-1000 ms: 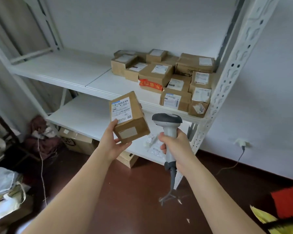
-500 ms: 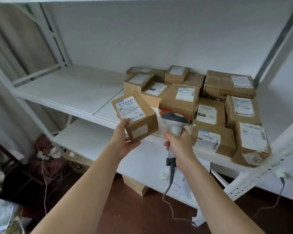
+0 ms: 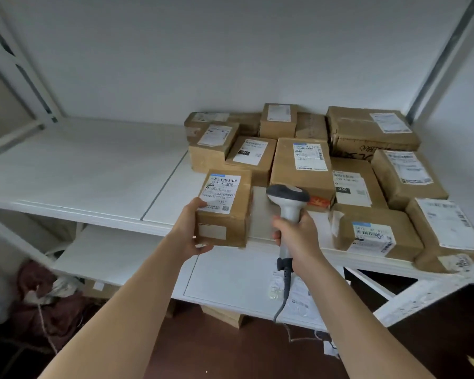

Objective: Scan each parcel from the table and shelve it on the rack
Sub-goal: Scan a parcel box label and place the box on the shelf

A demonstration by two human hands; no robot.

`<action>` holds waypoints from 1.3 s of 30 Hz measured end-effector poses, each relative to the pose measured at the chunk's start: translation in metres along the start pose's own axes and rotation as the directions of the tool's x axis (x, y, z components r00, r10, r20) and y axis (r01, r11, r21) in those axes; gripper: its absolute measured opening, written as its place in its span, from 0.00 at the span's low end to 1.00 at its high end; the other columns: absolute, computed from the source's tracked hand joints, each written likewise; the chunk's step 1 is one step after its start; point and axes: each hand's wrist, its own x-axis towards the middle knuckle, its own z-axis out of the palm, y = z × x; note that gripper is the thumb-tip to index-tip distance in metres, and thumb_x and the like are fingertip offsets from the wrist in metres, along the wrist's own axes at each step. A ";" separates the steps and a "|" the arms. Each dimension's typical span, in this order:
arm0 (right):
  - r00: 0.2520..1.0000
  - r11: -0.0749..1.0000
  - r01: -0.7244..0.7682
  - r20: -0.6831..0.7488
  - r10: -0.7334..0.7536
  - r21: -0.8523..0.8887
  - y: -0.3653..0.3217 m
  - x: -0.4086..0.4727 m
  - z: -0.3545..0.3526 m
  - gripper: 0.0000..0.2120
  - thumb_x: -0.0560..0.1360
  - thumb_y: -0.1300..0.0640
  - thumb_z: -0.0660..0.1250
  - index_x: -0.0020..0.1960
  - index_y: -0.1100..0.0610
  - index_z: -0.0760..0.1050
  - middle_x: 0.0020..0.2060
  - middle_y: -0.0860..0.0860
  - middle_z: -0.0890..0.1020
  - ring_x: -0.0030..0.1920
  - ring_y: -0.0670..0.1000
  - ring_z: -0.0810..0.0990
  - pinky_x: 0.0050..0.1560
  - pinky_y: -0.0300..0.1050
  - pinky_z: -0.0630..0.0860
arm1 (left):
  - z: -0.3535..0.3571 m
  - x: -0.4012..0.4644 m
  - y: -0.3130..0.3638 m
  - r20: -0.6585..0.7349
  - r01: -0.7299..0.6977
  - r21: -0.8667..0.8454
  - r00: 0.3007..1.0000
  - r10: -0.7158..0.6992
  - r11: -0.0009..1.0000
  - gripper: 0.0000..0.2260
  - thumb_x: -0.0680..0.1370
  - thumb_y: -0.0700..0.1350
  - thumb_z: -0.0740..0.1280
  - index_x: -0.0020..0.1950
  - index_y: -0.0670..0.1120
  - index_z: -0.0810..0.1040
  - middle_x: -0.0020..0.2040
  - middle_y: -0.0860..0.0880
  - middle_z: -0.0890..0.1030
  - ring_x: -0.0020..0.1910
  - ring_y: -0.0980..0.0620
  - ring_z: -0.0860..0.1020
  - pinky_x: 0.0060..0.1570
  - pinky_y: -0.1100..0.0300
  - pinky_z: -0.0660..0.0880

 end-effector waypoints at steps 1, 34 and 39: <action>1.000 1.000 -0.001 -0.019 0.001 0.005 0.002 0.001 0.003 0.07 0.75 0.66 0.65 0.49 0.56 0.72 0.35 0.54 0.76 0.26 0.46 0.74 0.30 0.40 0.71 | -0.005 0.004 0.001 0.025 0.011 0.022 1.000 -0.012 1.000 0.12 0.72 0.53 0.65 0.51 0.49 0.78 0.45 0.45 0.79 0.47 0.45 0.78 0.60 0.46 0.75; 0.944 0.980 0.199 -0.268 -0.191 0.001 0.019 -0.002 -0.096 0.12 0.75 0.67 0.67 0.56 0.58 0.72 0.39 0.49 0.80 0.34 0.46 0.84 0.43 0.45 0.80 | 0.135 -0.022 -0.044 0.494 0.029 0.461 0.822 -0.283 0.887 0.31 0.79 0.65 0.58 0.62 0.38 0.77 0.55 0.42 0.84 0.58 0.43 0.81 0.61 0.48 0.76; 0.949 0.979 0.200 -0.256 -0.186 0.029 0.023 -0.005 -0.109 0.11 0.75 0.67 0.66 0.53 0.55 0.72 0.39 0.49 0.80 0.32 0.44 0.83 0.39 0.41 0.79 | 0.149 -0.026 -0.052 0.492 0.021 0.438 0.831 -0.259 0.899 0.32 0.80 0.65 0.55 0.62 0.38 0.78 0.55 0.43 0.84 0.58 0.44 0.81 0.60 0.50 0.77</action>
